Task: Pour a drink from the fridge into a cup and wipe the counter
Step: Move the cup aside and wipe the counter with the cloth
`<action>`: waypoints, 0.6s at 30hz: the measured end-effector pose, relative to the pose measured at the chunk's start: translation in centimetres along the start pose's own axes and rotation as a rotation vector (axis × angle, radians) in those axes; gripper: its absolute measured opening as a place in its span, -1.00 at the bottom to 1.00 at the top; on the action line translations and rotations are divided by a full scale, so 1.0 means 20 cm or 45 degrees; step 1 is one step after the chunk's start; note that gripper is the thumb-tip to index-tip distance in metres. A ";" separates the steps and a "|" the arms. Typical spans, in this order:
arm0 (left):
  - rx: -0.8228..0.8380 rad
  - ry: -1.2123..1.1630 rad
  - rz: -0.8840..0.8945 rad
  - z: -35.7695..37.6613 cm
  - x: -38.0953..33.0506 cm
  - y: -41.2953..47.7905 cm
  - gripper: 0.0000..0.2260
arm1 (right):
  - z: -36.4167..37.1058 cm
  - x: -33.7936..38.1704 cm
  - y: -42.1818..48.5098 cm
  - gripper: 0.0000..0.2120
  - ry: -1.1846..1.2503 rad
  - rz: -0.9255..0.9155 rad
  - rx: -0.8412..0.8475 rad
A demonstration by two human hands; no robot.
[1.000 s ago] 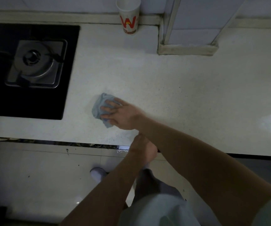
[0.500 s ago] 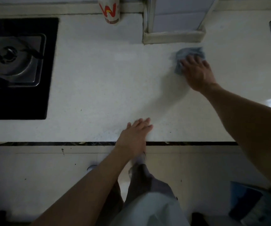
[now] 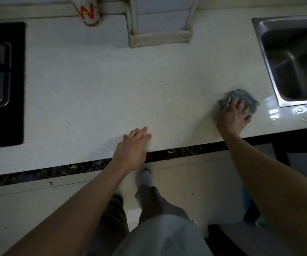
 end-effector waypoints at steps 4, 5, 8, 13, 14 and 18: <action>-0.003 -0.004 0.002 0.00 0.00 -0.01 -0.39 | 0.05 0.22 -0.20 -0.47 0.053 0.095 0.073; -0.007 0.002 0.004 0.00 0.00 -0.01 -0.39 | 0.06 0.29 -0.23 -0.46 0.056 0.075 0.074; -0.011 0.024 0.020 0.00 0.00 -0.01 -0.41 | 0.05 0.49 -0.34 -0.43 0.069 -0.113 0.110; -0.036 0.086 0.061 0.01 0.01 -0.01 -0.39 | 0.07 0.74 -0.55 -0.43 0.013 -0.677 0.101; -0.035 0.095 0.064 0.02 0.02 -0.01 -0.38 | 0.08 0.76 -0.60 -0.43 -0.004 -0.778 0.104; -0.051 0.086 0.099 0.00 0.01 -0.01 -0.42 | 0.10 0.74 -0.70 -0.47 -0.031 -1.029 0.099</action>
Point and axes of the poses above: each hand's wrist, its own y-axis towards the middle knuckle, its own z-axis out of the palm, x = y × z, the point moved 3 cm from there along y, towards the middle knuckle, and after that the axes turned 9 degrees about -y, right-handed, at the moved point
